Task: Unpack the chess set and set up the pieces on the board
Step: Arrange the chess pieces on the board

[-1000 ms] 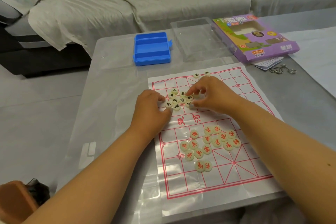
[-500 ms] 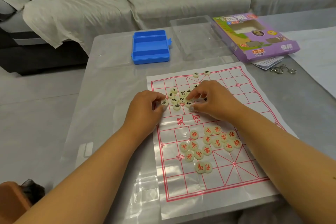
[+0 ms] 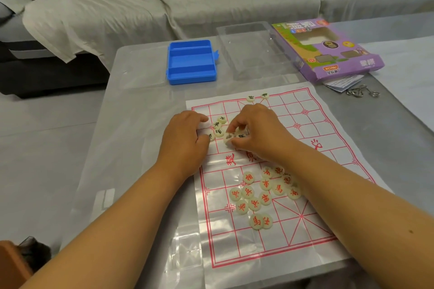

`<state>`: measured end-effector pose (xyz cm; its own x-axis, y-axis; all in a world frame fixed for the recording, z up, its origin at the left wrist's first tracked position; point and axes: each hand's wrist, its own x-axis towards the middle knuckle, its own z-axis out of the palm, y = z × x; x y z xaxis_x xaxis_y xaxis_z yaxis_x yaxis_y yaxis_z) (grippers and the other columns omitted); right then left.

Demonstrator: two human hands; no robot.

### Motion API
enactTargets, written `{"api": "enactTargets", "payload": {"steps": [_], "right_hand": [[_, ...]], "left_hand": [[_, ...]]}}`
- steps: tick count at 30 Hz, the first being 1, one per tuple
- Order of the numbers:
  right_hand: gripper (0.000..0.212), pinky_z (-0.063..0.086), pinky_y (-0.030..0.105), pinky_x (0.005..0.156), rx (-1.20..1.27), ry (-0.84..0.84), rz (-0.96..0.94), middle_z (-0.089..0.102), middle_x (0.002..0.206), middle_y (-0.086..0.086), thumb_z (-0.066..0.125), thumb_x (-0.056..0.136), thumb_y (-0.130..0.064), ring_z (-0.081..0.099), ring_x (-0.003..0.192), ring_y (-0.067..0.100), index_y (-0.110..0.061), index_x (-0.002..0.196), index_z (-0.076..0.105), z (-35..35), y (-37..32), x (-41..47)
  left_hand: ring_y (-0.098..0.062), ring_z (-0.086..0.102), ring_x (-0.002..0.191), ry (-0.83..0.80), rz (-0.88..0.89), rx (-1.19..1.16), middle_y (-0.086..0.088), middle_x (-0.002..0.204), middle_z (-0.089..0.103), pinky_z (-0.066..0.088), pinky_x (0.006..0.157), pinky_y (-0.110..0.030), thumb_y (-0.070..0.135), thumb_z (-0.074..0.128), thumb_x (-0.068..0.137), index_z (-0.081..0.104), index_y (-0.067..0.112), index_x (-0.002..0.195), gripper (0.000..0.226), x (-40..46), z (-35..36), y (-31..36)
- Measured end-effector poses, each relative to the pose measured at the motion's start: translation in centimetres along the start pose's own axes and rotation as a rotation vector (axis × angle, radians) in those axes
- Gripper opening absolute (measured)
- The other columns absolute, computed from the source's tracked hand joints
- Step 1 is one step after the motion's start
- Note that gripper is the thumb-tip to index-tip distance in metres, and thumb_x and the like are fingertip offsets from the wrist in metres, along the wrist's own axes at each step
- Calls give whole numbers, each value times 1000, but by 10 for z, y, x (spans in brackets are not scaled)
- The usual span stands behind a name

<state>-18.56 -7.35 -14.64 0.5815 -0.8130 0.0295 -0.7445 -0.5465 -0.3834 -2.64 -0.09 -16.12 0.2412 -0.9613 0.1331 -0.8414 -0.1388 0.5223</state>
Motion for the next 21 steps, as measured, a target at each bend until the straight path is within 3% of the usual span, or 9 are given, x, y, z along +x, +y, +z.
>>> {"api": "enactTargets", "payload": {"steps": [4,8,12,21], "right_hand": [[27,40,21,63,168,206,169,54,78,-11,74,76,-40,52,76,9,-28,100,71,-20,29,27],[25,49,31,78,139,213,253,61,90,-5,76,74,-39,58,95,20,-28,96,73,-20,41,60],[23,44,38,92,70,190,278,61,113,0,76,74,-41,46,116,22,-33,95,72,-11,36,75],[26,40,37,91,45,113,331,58,119,0,74,74,-44,40,120,22,-36,99,71,-11,34,76]], "left_hand": [[-13,17,145,-149,84,173,4,155,28,1,118,-35,43,21,100,32,23,147,52,14,2,-2],[-11,12,146,-203,82,290,7,157,21,1,120,-44,64,-8,77,27,27,148,88,15,8,-1],[-11,13,146,-200,65,258,7,157,21,2,120,-42,65,-7,77,27,27,148,87,16,8,-2],[-11,16,145,-176,4,77,6,156,24,-3,118,-32,63,-3,82,23,27,150,81,14,8,-5]]}}
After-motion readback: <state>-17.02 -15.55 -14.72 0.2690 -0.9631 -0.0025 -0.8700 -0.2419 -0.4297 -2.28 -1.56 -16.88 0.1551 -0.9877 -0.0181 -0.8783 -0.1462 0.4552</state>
